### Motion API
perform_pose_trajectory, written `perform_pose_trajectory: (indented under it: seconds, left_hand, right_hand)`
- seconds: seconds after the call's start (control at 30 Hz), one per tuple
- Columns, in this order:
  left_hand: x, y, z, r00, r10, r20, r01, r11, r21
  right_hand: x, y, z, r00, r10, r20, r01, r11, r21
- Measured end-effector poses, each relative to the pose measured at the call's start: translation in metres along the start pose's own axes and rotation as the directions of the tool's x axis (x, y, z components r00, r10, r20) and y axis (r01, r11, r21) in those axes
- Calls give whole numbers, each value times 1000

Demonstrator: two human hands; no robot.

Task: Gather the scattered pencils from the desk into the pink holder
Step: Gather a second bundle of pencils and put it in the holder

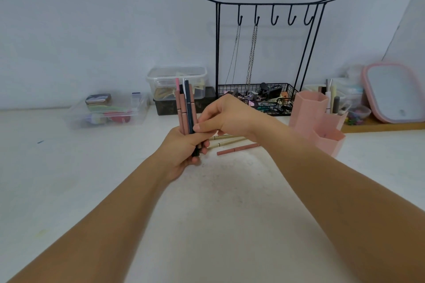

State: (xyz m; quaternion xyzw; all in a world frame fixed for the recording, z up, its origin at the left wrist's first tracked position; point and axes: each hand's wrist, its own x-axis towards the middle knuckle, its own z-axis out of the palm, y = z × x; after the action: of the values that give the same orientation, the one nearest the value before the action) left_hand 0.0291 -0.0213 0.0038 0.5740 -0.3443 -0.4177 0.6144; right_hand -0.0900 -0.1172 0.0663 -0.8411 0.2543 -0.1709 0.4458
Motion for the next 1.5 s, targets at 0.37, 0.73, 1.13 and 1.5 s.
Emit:
perform_pose_trajectory:
  seconds: [0.37,0.73,1.13,1.5]
  left_hand:
    - [2,1,-2,996,50,-78,-52,998,-23]
    - [1,5,-4,996,39,-83,-46,996,-81]
    - [1,4,-4,997,25,-69,-29,998,-54]
    - [0,4,-5,996,74,-46,-79,987,-142]
  right_hand:
    - [3,26,-60,952,-3,-305,-182,797,-576]
    - [23,93,-63,933,187,-308,-360,528,-769]
    - [10,61,-69,939,95,-330,-297,704,-645]
    - [-5,0,-3,997,-35,62,21,975,219]
